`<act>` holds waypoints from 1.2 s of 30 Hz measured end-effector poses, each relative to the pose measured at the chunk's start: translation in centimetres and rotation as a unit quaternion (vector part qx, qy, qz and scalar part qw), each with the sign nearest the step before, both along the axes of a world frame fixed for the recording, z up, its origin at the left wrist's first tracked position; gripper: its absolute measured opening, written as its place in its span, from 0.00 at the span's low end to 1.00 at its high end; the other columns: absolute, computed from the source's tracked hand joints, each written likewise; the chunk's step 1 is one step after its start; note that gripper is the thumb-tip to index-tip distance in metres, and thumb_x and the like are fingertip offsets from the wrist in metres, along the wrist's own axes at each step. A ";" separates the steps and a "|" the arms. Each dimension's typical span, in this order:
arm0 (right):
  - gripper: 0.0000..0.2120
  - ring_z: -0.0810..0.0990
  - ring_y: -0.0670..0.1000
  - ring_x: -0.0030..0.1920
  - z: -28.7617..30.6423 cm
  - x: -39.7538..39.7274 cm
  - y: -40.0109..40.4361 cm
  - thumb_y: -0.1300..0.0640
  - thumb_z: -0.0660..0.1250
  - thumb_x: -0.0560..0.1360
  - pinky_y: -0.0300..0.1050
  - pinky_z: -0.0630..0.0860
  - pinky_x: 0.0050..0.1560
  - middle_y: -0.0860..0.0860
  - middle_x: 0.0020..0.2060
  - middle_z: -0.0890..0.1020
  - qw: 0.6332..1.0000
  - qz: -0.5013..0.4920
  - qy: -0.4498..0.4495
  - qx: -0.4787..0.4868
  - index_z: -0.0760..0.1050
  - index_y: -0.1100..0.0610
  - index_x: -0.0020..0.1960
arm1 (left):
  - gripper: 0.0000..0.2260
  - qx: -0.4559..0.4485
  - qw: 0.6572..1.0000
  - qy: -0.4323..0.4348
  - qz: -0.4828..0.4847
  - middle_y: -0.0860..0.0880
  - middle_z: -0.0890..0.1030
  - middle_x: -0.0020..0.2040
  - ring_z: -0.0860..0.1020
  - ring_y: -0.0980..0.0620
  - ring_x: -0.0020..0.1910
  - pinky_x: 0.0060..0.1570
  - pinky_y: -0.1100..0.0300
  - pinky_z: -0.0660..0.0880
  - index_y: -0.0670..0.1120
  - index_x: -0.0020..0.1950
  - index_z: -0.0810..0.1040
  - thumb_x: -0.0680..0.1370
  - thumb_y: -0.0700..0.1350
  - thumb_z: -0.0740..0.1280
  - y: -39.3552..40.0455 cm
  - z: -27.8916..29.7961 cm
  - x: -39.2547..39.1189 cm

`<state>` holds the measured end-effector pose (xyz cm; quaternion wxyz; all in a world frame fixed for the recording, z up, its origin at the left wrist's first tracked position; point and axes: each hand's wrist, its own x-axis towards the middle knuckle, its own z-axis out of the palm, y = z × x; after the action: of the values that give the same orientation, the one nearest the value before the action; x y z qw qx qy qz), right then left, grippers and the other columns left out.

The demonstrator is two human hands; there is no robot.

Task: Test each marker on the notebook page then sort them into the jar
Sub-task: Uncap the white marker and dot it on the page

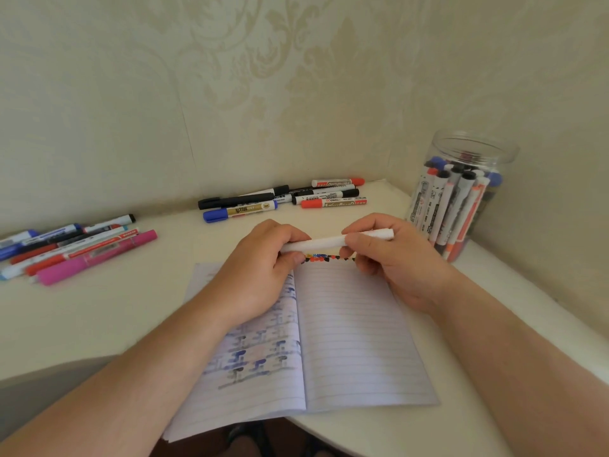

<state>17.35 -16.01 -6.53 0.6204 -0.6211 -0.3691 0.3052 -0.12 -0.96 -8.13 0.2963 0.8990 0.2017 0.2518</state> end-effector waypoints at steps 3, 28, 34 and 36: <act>0.09 0.74 0.46 0.31 -0.4 0.1 -0.2 0.64 0.75 0.76 0.38 0.71 0.32 0.49 0.33 0.83 0.998 -0.028 -0.048 0.006 0.87 0.51 0.48 | 0.11 -0.030 0.999 -0.026 0.008 0.56 0.76 0.49 0.74 0.60 0.49 0.49 0.67 0.68 0.58 0.62 0.80 0.85 0.47 0.63 0.2 0.0 -0.1; 0.19 0.75 0.40 0.33 -1.1 -0.9 0.3 0.49 0.77 0.76 0.36 0.73 0.37 0.46 0.36 0.78 0.970 -0.090 -0.223 -0.035 0.73 0.39 0.61 | 0.11 0.031 0.999 0.017 0.013 0.54 0.76 0.53 0.73 0.56 0.52 0.49 0.66 0.67 0.53 0.66 0.78 0.86 0.47 0.60 0.5 0.0 0.3; 0.24 0.74 0.44 0.35 -1.2 -1.3 -0.3 0.59 0.76 0.74 0.41 0.76 0.44 0.46 0.36 0.75 0.958 -0.127 -0.253 -0.033 0.72 0.40 0.62 | 0.09 0.088 0.983 0.033 0.158 0.49 0.81 0.56 0.77 0.45 0.57 0.55 0.54 0.70 0.50 0.61 0.82 0.83 0.41 0.66 9.1 1.8 -9.2; 0.20 0.72 0.42 0.34 -1.2 -1.5 -0.3 0.61 0.74 0.74 0.43 0.74 0.44 0.47 0.35 0.74 0.951 -0.135 -0.275 -0.037 0.73 0.41 0.58 | 0.09 0.113 0.968 0.096 0.201 0.45 0.82 0.56 0.78 0.41 0.57 0.57 0.49 0.72 0.50 0.60 0.83 0.82 0.42 0.68 11.1 2.0 -13.6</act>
<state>15.88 -16.30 -7.77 0.5067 -0.7476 -0.4265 0.0496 -13.69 10.13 -6.10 0.1151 0.8876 0.3763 0.2396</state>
